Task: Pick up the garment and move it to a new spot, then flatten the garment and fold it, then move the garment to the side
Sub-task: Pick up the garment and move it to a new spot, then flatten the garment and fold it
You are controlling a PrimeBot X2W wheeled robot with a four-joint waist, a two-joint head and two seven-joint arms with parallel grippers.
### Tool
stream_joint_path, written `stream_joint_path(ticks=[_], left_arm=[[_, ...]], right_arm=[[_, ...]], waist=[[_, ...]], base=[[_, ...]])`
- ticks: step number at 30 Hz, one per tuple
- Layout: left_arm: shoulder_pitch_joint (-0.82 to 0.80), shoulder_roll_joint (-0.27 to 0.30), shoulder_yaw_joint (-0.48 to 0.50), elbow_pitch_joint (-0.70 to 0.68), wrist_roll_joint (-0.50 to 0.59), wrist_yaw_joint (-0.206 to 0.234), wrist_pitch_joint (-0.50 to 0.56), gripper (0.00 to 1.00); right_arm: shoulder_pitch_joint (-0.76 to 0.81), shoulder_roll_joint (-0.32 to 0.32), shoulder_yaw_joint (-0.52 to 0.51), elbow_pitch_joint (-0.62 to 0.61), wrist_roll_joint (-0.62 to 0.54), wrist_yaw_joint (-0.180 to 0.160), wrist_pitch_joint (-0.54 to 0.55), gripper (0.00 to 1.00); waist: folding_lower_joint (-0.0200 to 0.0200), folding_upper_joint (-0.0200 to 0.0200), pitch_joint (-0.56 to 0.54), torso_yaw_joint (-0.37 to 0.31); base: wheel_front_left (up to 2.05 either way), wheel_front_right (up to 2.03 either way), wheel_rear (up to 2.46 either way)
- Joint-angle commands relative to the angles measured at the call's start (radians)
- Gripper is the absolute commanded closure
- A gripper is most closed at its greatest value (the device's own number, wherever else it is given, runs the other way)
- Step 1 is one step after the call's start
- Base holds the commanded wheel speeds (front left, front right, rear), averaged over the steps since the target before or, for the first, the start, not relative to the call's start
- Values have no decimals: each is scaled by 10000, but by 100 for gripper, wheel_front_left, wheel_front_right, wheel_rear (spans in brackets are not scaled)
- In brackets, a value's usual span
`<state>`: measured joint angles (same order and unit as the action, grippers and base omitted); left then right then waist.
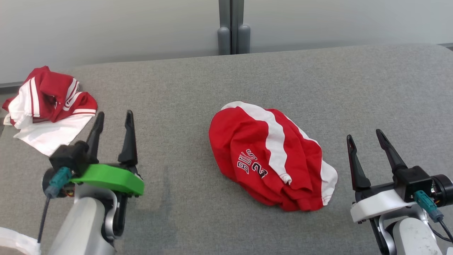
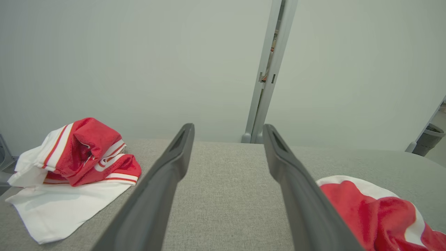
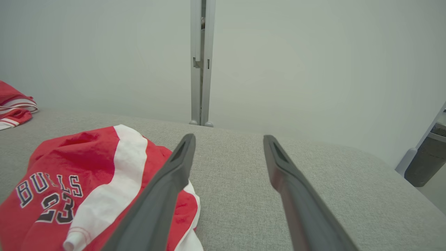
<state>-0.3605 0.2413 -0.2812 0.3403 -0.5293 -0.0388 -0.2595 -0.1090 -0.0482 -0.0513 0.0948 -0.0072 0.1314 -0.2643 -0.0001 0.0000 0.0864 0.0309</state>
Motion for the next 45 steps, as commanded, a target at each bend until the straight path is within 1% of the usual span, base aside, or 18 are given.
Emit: stream_joint_path(ticks=[1, 8, 14, 18, 22, 25, 35, 45], left_arm=[[348, -109, -102, -52, 27, 70, -30, 0], [1549, -657, -224, -120, 82, 170, -62, 0], [2859, -1036, 326, -640, 497, 208, -60, 0], [3522, -1303, 713, -952, 870, 92, -60, 0], [3888, -1513, 1043, -1077, 1150, -146, -63, 0], [4020, -1617, 1216, -1026, 1421, -249, -63, 0], [4078, -1845, 1620, -915, 1730, -560, -62, 0], [4033, -1902, 1666, -814, 1841, -683, -64, 0]], right_arm=[[185, -40, 47, 62, 100, -14, -2, 0], [593, -40, 227, 206, 316, -14, -2, 0], [955, -43, 462, 372, 703, -14, -2, 0], [1116, -38, 592, 504, 850, -14, -2, 0], [1086, -42, 733, 626, 933, -14, -2, 0], [1009, -37, 820, 723, 966, -14, -2, 0], [958, -40, 826, 943, 924, -14, -2, 0], [969, -40, 805, 987, 975, -14, -2, 0]], waist=[[1, 0, -227, -212], [1, 0, -439, -407], [1, 0, -649, -637], [1, 0, -717, -673], [1, 0, -751, -687], [1, 0, -766, -672], [1, 0, -768, -573], [1, 0, -789, -555]], base=[[0, 0, 0], [0, 0, 0], [0, 0, 0], [0, 0, 0], [0, 0, 0], [0, 0, 0], [0, 0, 0], [0, 0, 0]])
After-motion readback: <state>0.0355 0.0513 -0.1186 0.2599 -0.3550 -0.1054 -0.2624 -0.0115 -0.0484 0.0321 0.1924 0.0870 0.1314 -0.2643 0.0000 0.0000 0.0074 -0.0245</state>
